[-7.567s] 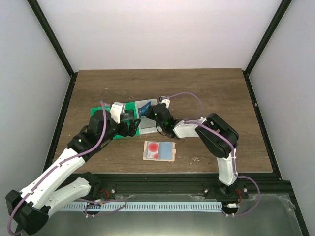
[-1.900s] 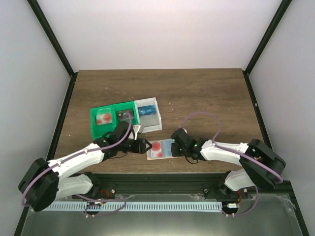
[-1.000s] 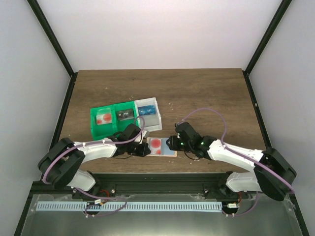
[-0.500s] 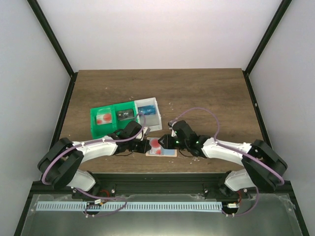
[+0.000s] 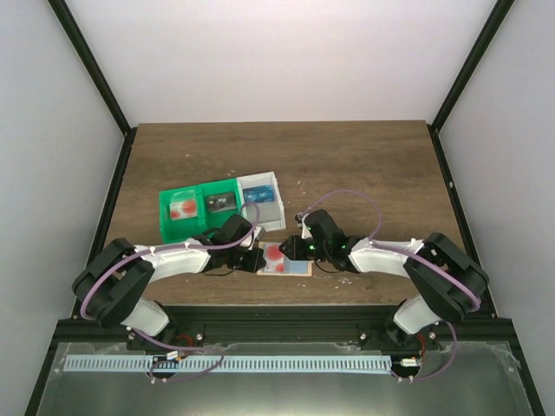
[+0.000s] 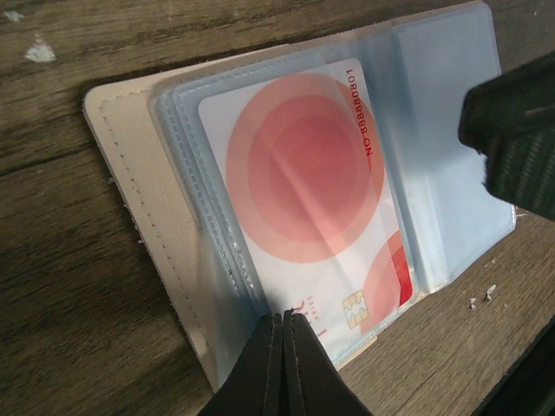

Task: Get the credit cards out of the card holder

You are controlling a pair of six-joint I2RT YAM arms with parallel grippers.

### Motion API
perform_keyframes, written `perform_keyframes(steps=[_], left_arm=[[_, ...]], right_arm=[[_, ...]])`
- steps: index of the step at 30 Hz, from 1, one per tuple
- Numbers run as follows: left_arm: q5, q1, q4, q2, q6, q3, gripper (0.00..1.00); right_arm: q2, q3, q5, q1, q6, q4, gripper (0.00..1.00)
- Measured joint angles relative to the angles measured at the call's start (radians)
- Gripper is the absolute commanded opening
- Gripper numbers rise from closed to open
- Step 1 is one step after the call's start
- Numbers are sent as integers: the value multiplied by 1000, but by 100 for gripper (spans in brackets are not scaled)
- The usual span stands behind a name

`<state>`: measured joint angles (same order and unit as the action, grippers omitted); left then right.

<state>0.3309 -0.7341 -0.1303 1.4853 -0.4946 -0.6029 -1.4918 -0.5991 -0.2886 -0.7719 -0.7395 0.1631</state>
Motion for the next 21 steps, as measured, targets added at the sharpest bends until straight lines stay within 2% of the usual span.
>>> perform_keyframes(steps=[10, 21], left_arm=[[37, 0, 48, 23, -4, 17, 0], [47, 0, 66, 25, -7, 24, 0]], right_arm=[[-87, 0, -16, 19, 5, 30, 22], [-118, 26, -62, 23, 1, 115, 11]])
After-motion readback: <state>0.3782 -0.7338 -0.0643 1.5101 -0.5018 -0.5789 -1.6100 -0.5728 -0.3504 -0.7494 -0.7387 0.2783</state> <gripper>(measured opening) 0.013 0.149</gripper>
